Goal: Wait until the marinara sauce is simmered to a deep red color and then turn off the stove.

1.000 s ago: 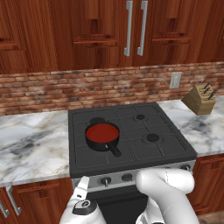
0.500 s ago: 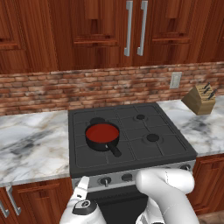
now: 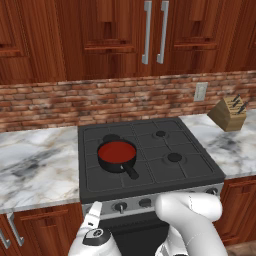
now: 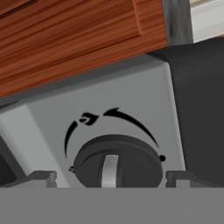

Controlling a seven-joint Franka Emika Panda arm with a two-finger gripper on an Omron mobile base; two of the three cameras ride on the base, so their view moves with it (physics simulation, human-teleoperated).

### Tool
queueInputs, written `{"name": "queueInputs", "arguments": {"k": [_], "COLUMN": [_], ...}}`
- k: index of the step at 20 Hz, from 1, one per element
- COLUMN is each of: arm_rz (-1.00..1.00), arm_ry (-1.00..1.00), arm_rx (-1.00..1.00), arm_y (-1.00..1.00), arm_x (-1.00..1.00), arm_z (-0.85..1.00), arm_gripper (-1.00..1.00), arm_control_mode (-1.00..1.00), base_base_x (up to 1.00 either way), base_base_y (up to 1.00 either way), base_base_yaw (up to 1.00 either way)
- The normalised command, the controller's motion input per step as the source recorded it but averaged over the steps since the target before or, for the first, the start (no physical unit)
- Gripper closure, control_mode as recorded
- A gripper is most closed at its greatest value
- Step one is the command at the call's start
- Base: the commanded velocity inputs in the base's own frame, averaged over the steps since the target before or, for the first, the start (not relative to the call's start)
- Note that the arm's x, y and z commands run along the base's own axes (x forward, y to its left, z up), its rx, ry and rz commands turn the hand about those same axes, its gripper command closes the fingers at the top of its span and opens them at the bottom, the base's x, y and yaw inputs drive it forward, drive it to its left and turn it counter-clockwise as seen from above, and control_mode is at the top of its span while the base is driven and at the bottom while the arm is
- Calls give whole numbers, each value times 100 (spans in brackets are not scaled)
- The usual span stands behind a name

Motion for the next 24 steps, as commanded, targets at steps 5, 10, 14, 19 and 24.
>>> {"name": "queueInputs", "arguments": {"k": [5,10,14,19,24], "arm_rz": [0,0,0,0,0], "arm_ry": [0,0,0,0,0], "arm_rx": [0,0,0,0,0], "arm_y": [0,0,0,0,0], "arm_x": [0,0,0,0,0], "arm_z": [0,0,0,0,0], "arm_gripper": [-100,-100,-100,-100,-100], "arm_control_mode": [-100,-100,-100,-100,-100], "base_base_x": [0,0,0,0,0], "base_base_y": [0,0,0,0,0], "base_base_yaw": [0,0,0,0,0]}}
